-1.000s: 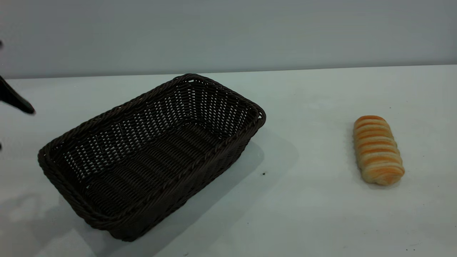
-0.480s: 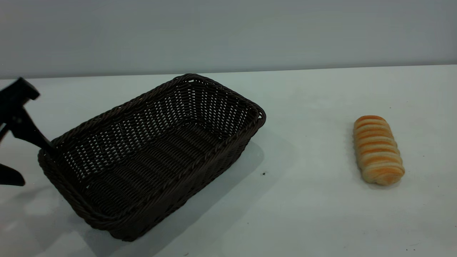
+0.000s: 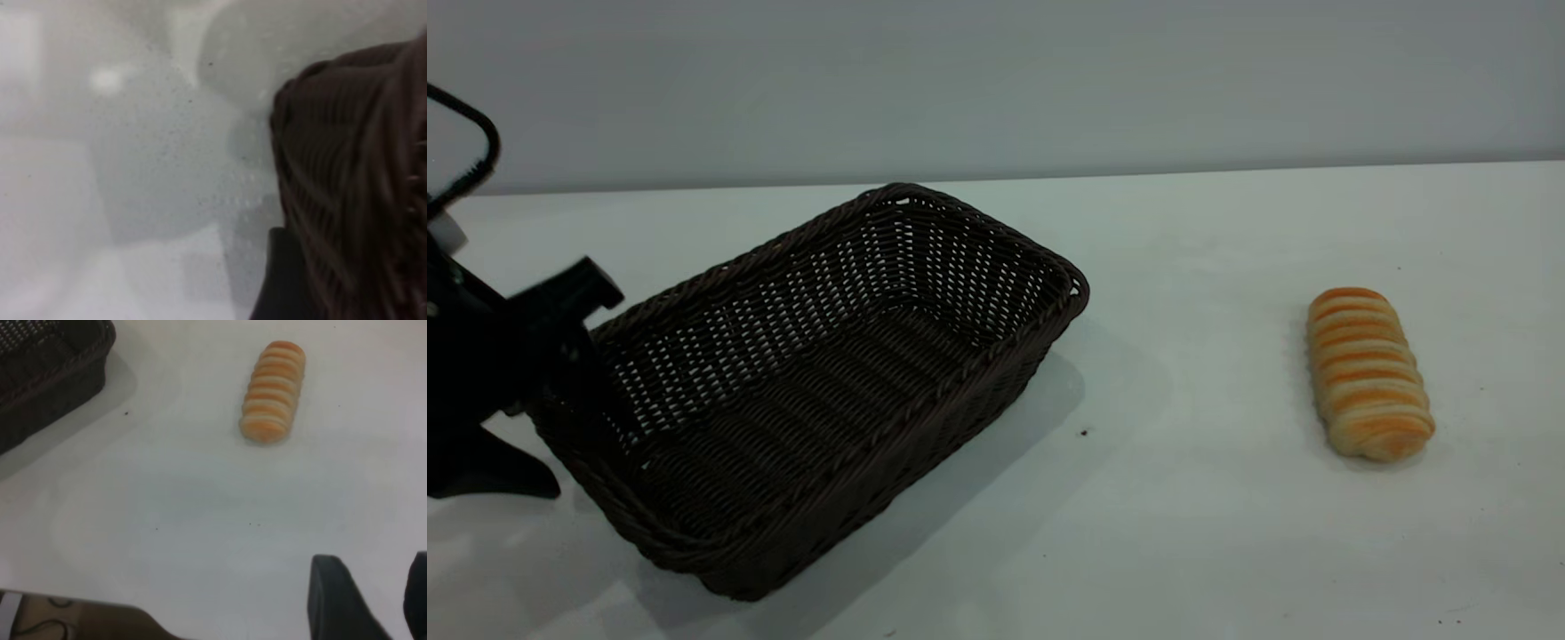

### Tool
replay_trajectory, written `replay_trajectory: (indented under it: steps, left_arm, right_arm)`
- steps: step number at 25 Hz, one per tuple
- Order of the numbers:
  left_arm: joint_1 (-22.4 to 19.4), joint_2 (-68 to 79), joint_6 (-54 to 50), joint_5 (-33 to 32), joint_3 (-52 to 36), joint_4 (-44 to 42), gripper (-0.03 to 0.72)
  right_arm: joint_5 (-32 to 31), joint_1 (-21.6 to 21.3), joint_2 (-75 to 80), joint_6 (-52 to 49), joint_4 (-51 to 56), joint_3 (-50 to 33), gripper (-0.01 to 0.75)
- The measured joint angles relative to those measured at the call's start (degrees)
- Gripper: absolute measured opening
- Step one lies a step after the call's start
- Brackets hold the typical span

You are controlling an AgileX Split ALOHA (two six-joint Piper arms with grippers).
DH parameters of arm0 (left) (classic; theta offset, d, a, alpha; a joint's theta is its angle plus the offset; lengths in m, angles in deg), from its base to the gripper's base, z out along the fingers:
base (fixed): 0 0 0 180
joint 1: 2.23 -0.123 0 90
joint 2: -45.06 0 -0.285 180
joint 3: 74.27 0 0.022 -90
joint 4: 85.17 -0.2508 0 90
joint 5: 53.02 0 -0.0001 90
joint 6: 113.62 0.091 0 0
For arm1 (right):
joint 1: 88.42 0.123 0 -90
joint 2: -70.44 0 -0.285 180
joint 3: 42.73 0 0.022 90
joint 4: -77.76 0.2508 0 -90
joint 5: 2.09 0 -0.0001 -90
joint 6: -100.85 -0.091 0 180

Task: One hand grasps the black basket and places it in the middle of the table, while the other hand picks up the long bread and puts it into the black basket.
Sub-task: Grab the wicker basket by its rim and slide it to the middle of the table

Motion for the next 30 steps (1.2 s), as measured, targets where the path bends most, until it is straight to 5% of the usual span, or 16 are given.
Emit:
replay_trajectory:
  steps: [9, 11, 15, 23, 30]
  left_arm:
    - [0.0, 6.1, 0.0, 1.4, 2.1, 0.1, 0.553]
    - [0.0, 6.9, 0.0, 1.4, 2.5, 0.1, 0.470]
    - [0.0, 7.1, -0.7, 1.5, 2.7, 0.7, 0.156]
    - [0.0, 6.6, 2.6, 1.0, 2.8, 0.2, 0.145]
    - [0.0, 0.8, 19.4, -4.5, 7.5, -1.2, 0.145]
  right_arm:
    - [0.0, 0.0, 0.0, 0.0, 0.0, 0.0, 0.239]
    - [0.0, 0.0, 0.0, 0.0, 0.0, 0.0, 0.239]
    - [0.0, 0.0, 0.0, 0.0, 0.0, 0.0, 0.239]
    - [0.1, 0.0, 0.0, 0.0, 0.1, 0.0, 0.239]
    - [0.1, 0.0, 0.0, 0.0, 0.1, 0.0, 0.239]
